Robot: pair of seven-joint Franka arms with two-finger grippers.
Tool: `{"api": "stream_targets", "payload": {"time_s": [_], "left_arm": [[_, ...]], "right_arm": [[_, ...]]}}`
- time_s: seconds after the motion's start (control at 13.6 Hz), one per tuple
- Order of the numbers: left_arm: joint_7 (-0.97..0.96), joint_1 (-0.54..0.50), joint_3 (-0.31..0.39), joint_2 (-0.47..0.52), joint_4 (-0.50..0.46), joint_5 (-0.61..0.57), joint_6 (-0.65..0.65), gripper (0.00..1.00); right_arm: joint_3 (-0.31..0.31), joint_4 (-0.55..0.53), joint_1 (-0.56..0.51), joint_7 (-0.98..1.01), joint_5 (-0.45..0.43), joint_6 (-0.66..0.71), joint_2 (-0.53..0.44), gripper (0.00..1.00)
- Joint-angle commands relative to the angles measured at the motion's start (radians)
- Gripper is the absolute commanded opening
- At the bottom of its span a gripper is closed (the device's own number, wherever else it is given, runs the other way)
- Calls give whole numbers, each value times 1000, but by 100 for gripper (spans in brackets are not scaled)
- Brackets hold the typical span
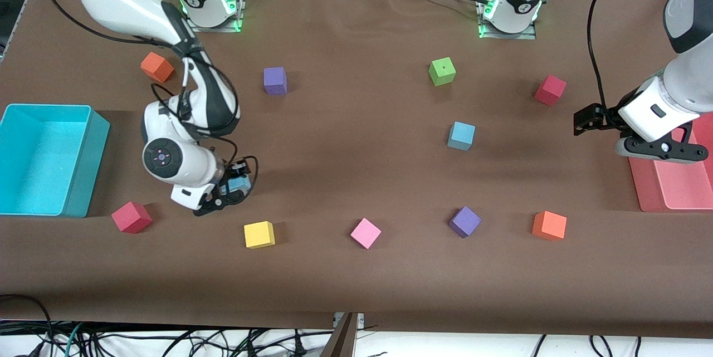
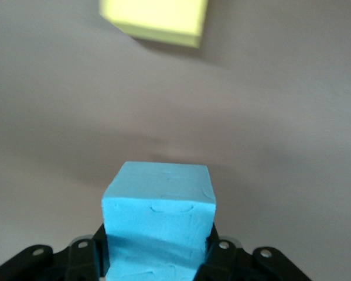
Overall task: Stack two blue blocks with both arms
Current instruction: 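Lift the cyan cube with the right gripper and carry it to the table center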
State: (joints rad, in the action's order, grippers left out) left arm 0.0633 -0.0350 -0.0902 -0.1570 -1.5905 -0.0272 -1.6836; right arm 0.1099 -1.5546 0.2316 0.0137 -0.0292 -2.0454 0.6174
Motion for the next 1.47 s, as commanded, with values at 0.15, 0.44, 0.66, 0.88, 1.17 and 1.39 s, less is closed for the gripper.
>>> {"api": "stream_targets", "payload": {"time_s": [0.15, 0.44, 0.66, 0.88, 1.17, 1.39], "left_arm": [[-5, -2, -3, -12, 24, -8, 21, 100], [-5, -2, -3, -12, 26, -8, 21, 100], [-5, -2, -3, -12, 26, -8, 21, 100], [-5, -2, -3, -12, 24, -8, 21, 100], [-3, -2, -3, -12, 26, -5, 21, 100], [-3, -2, -3, -12, 26, -5, 21, 100]], "right_arm": [[8, 65, 174, -316, 9, 27, 8, 32], [8, 128, 330, -610, 9, 14, 67, 32], [8, 189, 394, -692, 24, -4, 117, 32], [8, 197, 445, -756, 69, -83, 154, 32], [8, 197, 505, -822, 71, -172, 205, 34], [8, 199, 528, -848, 71, -191, 226, 36]]}}
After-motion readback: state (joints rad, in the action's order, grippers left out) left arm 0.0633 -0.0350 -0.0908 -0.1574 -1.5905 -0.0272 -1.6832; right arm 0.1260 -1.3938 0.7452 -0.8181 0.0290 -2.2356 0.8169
